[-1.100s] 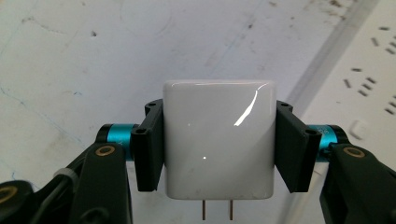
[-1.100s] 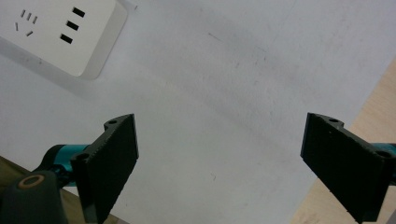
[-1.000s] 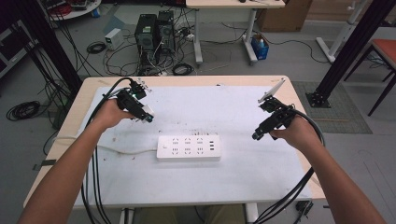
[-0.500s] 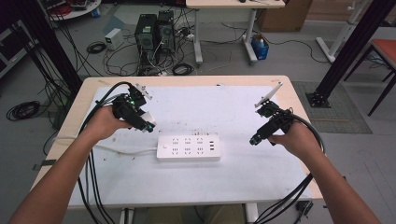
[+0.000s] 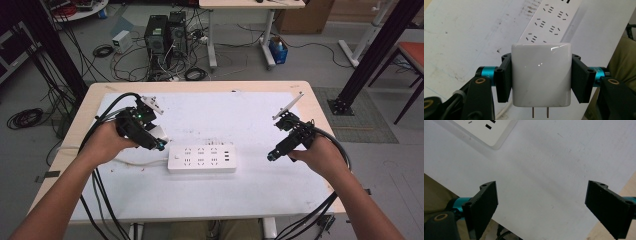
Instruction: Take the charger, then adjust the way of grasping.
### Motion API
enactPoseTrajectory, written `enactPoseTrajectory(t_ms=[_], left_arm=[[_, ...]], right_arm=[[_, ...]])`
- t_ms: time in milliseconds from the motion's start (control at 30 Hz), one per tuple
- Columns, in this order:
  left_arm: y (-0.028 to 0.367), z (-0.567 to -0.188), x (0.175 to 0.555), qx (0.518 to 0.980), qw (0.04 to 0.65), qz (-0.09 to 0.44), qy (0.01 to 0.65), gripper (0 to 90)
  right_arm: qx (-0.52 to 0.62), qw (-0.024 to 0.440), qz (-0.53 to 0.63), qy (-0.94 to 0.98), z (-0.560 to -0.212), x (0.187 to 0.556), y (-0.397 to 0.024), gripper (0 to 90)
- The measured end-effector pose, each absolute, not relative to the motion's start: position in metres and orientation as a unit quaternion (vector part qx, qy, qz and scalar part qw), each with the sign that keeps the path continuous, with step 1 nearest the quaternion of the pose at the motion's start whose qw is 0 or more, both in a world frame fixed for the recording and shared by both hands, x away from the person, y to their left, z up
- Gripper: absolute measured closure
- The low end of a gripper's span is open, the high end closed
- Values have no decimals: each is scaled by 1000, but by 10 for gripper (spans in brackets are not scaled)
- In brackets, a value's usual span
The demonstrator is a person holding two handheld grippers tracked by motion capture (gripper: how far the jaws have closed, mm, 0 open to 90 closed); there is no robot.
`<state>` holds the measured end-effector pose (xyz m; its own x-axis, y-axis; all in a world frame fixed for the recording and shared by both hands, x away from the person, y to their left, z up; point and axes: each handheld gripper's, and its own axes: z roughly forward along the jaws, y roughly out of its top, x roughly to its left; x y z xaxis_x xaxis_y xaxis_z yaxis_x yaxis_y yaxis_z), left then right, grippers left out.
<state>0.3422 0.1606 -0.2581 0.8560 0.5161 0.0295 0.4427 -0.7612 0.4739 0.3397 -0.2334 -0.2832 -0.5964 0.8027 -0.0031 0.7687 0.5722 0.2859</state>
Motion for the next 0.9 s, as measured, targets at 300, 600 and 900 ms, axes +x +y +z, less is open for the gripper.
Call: enactPoseTrajectory(t_ms=[300, 600, 900], left_arm=[[144, -253, 344, 942, 234, 83, 224, 425], [120, -257, 345, 949, 243, 82, 181, 425], [98, -270, 352, 951, 267, 68, 141, 426]], right_arm=[[457, 62, 150, 875, -277, 336, -230, 106], [468, 33, 193, 862, -277, 342, -227, 106], [481, -35, 258, 837, -278, 352, -220, 105]])
